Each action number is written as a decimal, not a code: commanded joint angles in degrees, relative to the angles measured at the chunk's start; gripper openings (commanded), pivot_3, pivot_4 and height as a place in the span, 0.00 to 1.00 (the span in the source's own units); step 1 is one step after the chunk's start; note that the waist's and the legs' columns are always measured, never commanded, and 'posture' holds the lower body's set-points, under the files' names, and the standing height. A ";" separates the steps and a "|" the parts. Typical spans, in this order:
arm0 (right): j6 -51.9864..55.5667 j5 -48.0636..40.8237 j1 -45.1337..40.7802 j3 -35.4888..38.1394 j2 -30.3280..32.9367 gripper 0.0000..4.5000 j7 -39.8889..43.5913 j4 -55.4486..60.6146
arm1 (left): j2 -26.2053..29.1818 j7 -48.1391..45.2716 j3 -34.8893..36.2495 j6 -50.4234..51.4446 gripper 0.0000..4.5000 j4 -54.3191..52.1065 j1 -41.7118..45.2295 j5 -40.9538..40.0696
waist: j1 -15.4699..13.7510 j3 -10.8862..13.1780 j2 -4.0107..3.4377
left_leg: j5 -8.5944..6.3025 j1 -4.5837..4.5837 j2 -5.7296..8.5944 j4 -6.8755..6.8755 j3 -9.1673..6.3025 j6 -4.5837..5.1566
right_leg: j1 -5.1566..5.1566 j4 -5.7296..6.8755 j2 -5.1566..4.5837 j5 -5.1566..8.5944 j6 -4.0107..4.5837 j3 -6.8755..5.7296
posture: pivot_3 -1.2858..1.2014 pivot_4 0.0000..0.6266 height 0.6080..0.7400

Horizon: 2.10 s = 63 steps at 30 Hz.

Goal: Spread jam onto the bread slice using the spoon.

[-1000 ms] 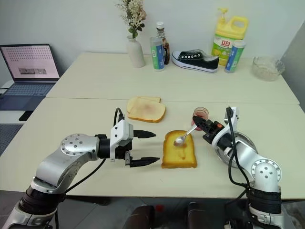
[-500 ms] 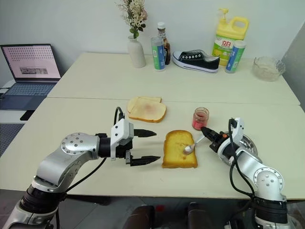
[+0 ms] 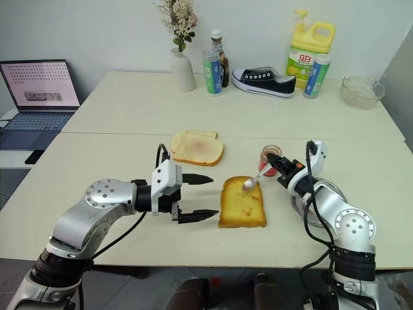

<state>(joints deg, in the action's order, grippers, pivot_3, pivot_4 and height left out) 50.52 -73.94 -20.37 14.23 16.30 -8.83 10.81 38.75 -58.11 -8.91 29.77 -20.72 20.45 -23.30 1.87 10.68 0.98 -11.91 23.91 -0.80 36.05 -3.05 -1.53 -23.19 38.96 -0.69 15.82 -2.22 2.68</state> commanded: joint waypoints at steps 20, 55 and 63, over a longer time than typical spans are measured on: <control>0.62 -12.80 1.84 6.63 3.06 0.01 -5.74 10.19 | 0.48 0.00 1.13 -0.18 1.00 -0.76 1.60 0.14 | 0.01 0.00 -0.01 | 0.00 0.00 0.00 0.01 0.00 0.00 | -0.01 0.01 -0.01 0.02 -0.04 0.00 | 0.52 0.24 1.00; -13.87 4.09 20.60 22.48 16.54 0.01 20.63 -11.63 | -18.35 -3.60 -18.07 -7.42 1.00 12.99 18.01 10.65 | 0.14 -0.11 -0.13 | 0.00 -0.07 0.01 0.06 0.14 0.01 | 0.06 0.01 0.11 0.01 -0.10 0.20 | 0.52 0.24 1.00; -12.84 6.04 17.64 23.07 16.31 0.23 23.97 -17.86 | -19.22 -1.86 -14.88 -1.98 1.00 9.38 17.92 6.95 | -0.05 -0.12 -0.15 | 0.00 -0.07 0.02 0.08 0.12 0.01 | 0.08 0.01 0.10 0.00 -0.10 0.18 | 0.52 0.24 1.00</control>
<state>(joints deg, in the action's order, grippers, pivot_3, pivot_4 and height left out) 37.69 -68.21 -1.77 35.88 32.40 13.80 -7.51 19.89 -60.44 -25.16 27.39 -9.12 37.71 -15.38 1.82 10.56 0.83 -11.91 23.84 -0.79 36.12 -2.93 -1.52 -23.11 38.97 -0.59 15.83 -2.33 2.87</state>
